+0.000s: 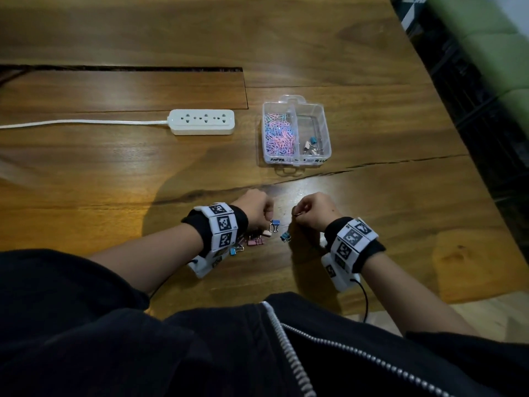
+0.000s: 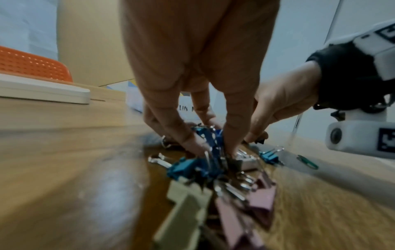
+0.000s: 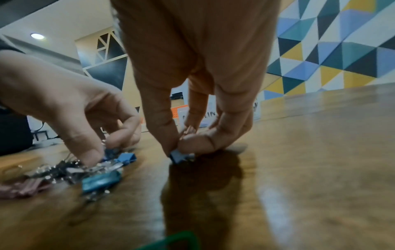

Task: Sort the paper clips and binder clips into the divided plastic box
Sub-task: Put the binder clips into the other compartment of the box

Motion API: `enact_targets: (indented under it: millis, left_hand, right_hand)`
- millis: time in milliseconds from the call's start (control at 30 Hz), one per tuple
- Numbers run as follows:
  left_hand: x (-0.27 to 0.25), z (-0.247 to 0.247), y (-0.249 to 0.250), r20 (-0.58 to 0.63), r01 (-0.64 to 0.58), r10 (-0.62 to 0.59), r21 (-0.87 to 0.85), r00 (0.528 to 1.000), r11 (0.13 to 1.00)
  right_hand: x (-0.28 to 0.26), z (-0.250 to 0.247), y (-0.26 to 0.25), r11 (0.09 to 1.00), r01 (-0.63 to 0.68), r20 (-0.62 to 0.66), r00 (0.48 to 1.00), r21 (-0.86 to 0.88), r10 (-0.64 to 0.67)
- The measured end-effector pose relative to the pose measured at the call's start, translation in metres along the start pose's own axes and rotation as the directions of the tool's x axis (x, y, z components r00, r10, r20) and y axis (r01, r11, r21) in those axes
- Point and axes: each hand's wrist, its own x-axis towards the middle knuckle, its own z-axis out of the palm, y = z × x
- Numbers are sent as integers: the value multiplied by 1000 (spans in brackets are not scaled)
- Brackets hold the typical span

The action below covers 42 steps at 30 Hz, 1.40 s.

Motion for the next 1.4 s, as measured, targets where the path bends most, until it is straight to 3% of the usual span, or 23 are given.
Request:
enact_targets:
  millis: [100,233,333,467,633,767,833,900,1000,1100,1167,1233,1333,1400]
  left_hand:
    - [0,-4,-2,7,-39,39,51,999,998]
    - [1,-18,1,-13,-38,37,-79,999,996]
    - [7,-33,8,-104,-27,4,-220,995,975]
    - [23,-53,29,-198,-80,3,-383,980,920]
    - [63,-64,53,-287,-113,-115,-669,951,734]
    - [92,-65,69,-368,-160,-114,-635,923,756]
    - [104,-63,74,-376,-144,-102,-572,921,807]
    - [109,-62,76,-337,-109,-69,-481,939,870]
    - [111,-60,74,-244,-97,5,-369,970,924]
    - [92,-59,70,-262,-139,55,-313,963,940]
    - [69,-58,63,-282,-187,126,-204,951,961]
    - [37,-51,49,-220,-198,182,-54,958,979]
    - [-8,-30,14,-16,-86,89,140,996,986]
    - [-30,-18,-7,87,3,-26,250,996,968]
  right_hand:
    - [7,-15,3,999,-36,32,999,12,36]
    - [12,-48,-4,992,-75,85,994,102,67]
    - [21,-71,-16,965,-41,-62,996,259,59]
    - [42,-89,-36,922,83,-351,935,377,59]
    - [49,-79,-32,897,99,-418,903,430,100]
    - [24,-69,-11,894,174,-522,849,413,76]
    - [9,-59,1,892,191,-478,878,410,32]
    - [-2,-45,11,901,189,-325,944,389,-58]
    - [-15,-27,16,942,174,-84,984,289,-156]
    - [-28,-11,9,977,172,68,981,125,-182]
    - [-34,2,1,974,225,93,970,-12,-223]
    - [-36,15,-7,954,277,101,958,-115,-267]
    - [-34,30,-19,904,333,147,941,-269,-303]
    - [-34,35,-27,871,359,167,933,-337,-320]
